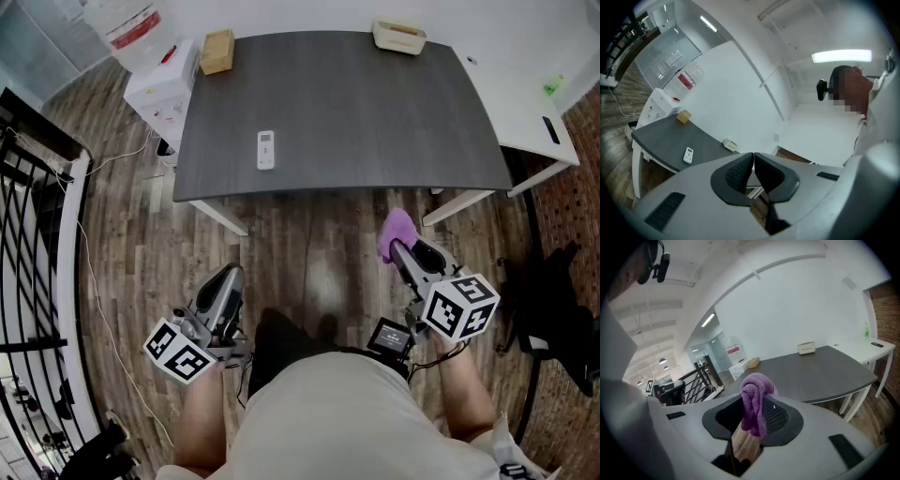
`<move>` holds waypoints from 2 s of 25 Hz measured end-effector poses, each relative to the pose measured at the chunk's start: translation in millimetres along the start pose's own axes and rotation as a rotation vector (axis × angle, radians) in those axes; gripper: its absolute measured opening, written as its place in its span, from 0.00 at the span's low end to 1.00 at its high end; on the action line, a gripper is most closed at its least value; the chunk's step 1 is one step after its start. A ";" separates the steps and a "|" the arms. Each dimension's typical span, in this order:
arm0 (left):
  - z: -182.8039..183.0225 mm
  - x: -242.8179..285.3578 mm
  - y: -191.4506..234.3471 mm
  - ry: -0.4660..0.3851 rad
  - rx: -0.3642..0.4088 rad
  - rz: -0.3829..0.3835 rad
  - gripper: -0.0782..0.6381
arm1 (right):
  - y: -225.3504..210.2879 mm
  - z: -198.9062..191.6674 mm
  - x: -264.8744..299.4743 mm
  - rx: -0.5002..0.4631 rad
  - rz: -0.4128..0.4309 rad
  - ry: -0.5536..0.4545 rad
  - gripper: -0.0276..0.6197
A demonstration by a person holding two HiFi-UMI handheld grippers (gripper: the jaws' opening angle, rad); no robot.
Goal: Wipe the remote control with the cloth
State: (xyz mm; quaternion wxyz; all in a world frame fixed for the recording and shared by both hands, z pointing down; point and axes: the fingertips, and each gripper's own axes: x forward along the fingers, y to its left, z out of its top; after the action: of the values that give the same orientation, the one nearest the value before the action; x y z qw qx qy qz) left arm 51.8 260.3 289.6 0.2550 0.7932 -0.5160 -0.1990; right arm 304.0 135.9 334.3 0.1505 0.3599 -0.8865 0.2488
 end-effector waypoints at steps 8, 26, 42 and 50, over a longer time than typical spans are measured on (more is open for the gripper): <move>-9.3 30.8 58.2 0.121 0.025 0.025 0.14 | 3.1 9.7 59.1 -0.019 0.005 0.048 0.21; -70.1 186.3 259.7 0.704 0.393 0.000 0.37 | 29.2 22.6 323.9 -0.556 -0.072 0.413 0.21; -122.7 215.1 310.3 0.912 0.887 -0.064 0.37 | 25.5 3.8 473.7 -1.135 0.087 0.653 0.21; -131.0 218.3 323.7 0.949 0.836 -0.014 0.37 | 33.8 -27.1 467.6 -1.132 0.147 0.745 0.21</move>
State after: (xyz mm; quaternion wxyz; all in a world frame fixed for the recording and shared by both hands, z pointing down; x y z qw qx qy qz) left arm -19.6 -23.6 579.1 0.1233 0.8311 -0.3756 0.3911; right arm -43.0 -91.7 554.1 0.5937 0.0547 -0.7911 -0.1366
